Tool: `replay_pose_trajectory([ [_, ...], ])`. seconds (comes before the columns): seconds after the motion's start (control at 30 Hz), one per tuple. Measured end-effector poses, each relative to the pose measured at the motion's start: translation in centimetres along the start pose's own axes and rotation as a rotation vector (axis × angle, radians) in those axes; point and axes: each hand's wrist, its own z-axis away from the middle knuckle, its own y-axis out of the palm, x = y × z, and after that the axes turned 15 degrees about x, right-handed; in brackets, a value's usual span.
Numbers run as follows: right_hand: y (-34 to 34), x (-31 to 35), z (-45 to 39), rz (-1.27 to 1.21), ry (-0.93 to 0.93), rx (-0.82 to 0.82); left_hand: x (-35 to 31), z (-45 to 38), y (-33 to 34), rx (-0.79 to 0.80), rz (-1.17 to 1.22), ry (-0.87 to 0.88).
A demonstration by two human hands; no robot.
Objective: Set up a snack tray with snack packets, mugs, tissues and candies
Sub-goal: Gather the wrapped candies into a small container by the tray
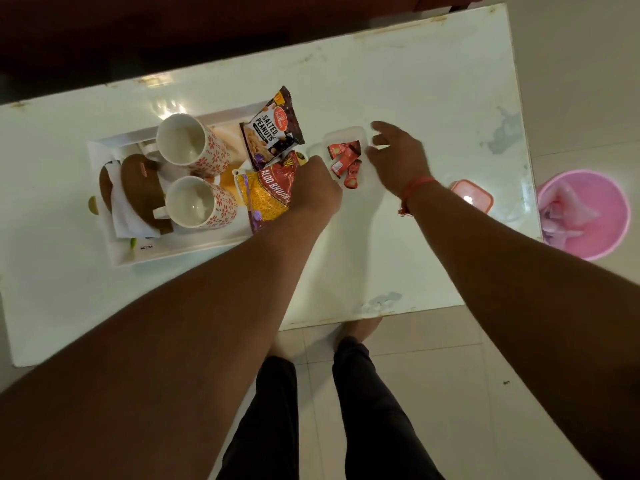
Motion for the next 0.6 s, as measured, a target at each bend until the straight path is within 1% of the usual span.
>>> replay_pose_trajectory([
  [0.1, -2.7, -3.8, 1.9, 0.143, 0.02, -0.167, 0.8, 0.2, -0.3, 0.023, 0.091, 0.006],
  [0.13, -3.6, -5.4, 3.1, 0.228, 0.085, -0.212, 1.2, 0.3, -0.3, 0.016, 0.155, 0.009],
  [0.17, -4.3, -7.0, 4.4, 0.313, 0.19, -0.23, 1.6, 0.6, -0.2, -0.007, 0.198, 0.012],
  [0.23, -4.7, -9.5, 6.9, 0.41, 0.424, -0.176, 2.3, 1.6, 0.3, -0.071, 0.211, 0.025],
  [0.27, -4.3, -10.2, 7.8, 0.424, 0.497, -0.121, 2.4, 2.4, 0.8, -0.091, 0.216, 0.036],
  [0.33, -3.3, -11.0, 8.5, 0.418, 0.519, -0.056, 2.3, 4.3, 1.8, -0.103, 0.222, 0.056],
  [0.4, -2.4, -10.9, 8.5, 0.379, 0.467, -0.075, 2.2, 5.7, 3.0, -0.08, 0.236, 0.068],
  [0.47, -1.8, -10.0, 7.8, 0.281, 0.449, -0.099, 2.1, 6.4, 4.0, -0.01, 0.275, 0.065],
  [0.53, -1.3, -9.4, 6.9, 0.142, 0.459, -0.085, 1.9, 6.9, 4.6, 0.07, 0.305, 0.075],
  [0.6, -1.0, -9.0, 6.2, 0.06, 0.465, -0.081, 1.4, 6.9, 5.1, 0.135, 0.247, 0.11],
])
